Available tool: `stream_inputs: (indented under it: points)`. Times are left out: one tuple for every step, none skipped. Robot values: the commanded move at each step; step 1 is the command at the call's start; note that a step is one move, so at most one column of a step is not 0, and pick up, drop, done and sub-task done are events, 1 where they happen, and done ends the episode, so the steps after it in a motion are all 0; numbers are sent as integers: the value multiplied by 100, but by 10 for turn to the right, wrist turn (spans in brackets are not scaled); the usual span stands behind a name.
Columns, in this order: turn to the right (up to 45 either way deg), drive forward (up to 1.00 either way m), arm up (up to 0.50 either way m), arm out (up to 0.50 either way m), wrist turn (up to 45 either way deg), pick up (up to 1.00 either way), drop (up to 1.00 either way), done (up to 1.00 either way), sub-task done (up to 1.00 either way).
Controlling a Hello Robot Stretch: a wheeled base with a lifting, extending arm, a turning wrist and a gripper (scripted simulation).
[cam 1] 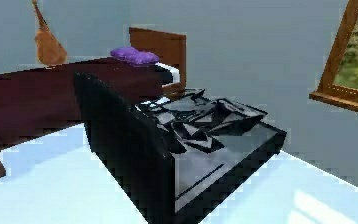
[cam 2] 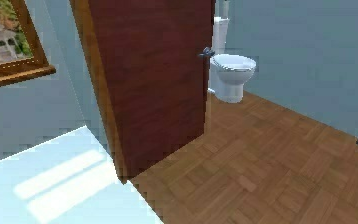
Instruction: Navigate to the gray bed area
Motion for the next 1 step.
stream_inputs:
  points:
    - [0, 0, 0, 0, 0, 0, 0, 100, 0]
